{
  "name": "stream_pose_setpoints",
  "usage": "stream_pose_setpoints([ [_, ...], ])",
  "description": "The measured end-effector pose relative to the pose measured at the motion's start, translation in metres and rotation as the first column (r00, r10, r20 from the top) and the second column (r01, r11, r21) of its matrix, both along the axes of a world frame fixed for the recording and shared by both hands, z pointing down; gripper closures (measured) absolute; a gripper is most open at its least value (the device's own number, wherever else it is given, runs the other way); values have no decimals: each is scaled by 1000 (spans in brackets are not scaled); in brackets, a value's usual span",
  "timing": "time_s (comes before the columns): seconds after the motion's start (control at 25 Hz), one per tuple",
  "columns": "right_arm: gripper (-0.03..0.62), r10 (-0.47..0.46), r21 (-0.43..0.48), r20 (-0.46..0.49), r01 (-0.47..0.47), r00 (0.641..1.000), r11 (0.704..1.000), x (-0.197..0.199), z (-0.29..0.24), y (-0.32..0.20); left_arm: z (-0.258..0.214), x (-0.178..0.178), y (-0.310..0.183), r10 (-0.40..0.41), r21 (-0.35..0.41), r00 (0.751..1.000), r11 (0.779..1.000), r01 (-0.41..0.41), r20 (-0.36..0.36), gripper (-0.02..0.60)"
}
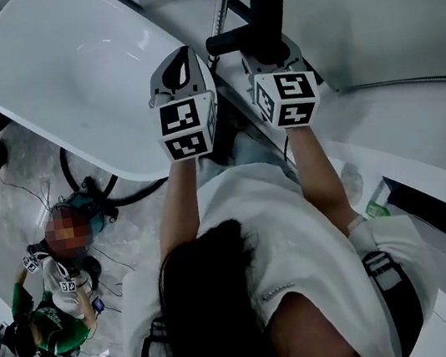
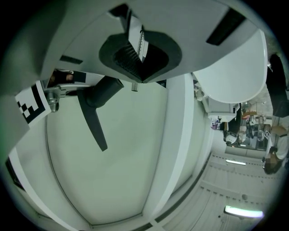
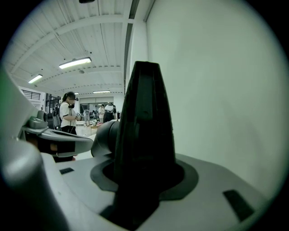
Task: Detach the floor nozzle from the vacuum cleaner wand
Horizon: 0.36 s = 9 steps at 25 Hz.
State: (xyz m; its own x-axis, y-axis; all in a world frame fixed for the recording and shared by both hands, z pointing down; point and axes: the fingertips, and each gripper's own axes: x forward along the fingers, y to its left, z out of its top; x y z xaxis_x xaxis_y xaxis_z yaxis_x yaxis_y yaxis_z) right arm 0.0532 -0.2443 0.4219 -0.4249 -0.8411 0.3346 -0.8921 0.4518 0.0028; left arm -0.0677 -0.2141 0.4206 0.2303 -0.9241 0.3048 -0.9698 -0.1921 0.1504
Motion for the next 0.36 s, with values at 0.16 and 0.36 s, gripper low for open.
stream_pose_setpoints([
  [0.16,390,4,9,-17,-4,1000,1000,-3,-5,4,-1,0,1,8,-2,1000,1000,-8,2,578],
  [0.36,390,15,16,-30,-15,999,1000,-2,-9,9,-4,0,4,14,5,1000,1000,-14,7,578],
])
